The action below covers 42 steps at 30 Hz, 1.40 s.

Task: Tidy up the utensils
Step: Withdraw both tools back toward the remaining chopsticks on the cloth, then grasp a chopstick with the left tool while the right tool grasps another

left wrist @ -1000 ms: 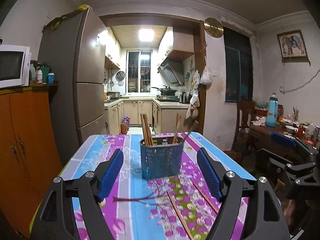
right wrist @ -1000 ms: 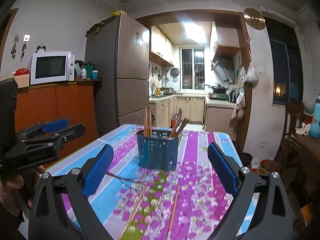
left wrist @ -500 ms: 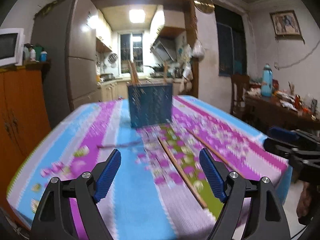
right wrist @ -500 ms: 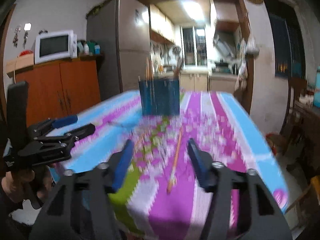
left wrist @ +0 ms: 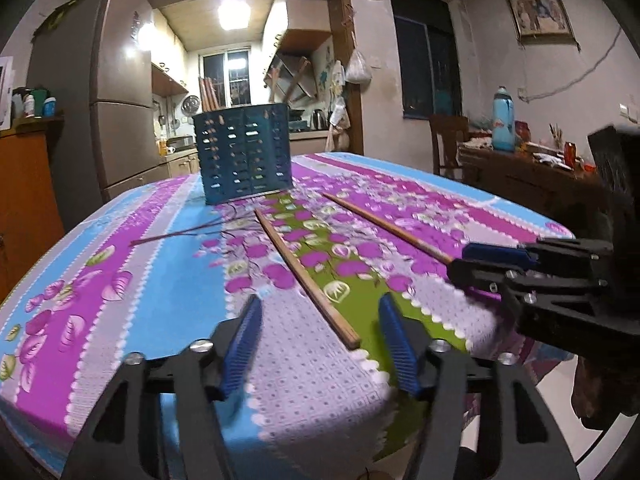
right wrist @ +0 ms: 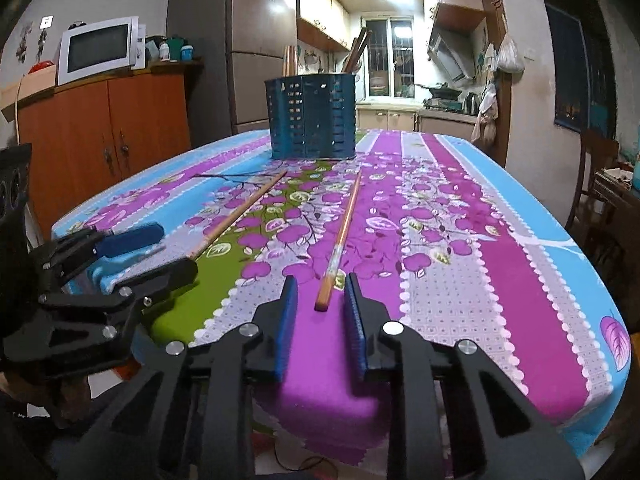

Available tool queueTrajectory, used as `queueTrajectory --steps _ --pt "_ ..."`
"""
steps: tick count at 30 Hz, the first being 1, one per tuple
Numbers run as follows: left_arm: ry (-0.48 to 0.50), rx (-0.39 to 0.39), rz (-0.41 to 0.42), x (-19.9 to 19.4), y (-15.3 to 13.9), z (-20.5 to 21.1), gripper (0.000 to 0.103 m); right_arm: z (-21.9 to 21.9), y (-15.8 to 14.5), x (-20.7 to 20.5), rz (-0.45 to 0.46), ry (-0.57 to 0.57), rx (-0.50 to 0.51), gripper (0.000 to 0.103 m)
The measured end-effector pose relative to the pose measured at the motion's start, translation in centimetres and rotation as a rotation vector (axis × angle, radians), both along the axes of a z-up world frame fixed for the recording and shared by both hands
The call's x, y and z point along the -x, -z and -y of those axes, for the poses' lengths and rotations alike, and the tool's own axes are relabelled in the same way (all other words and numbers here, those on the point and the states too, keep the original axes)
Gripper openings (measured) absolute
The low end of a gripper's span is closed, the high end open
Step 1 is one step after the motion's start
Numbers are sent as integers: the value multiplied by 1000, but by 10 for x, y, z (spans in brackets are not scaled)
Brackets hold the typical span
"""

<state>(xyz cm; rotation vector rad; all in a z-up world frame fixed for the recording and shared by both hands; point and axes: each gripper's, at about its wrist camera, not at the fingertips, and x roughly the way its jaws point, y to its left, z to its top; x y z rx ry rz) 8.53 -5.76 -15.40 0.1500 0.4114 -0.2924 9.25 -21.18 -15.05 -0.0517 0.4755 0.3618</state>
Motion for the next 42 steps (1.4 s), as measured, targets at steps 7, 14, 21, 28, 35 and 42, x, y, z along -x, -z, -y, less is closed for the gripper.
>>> queueTrajectory --steps 7,14,21,28,35,42 --pt "-4 -20 10 1 2 -7 21 -9 1 7 7 25 1 7" --pt "-53 14 7 -1 3 -33 19 -21 4 25 33 73 0 7" --pt "-55 20 32 1 4 -32 37 -25 5 17 51 113 10 8" --pt "-38 46 59 3 8 -35 34 -26 8 15 80 125 20 11" --pt "-11 30 50 9 7 -23 8 -24 7 13 67 139 -24 7" --pt "0 60 67 24 -21 -25 8 -25 -6 29 102 130 -32 5"
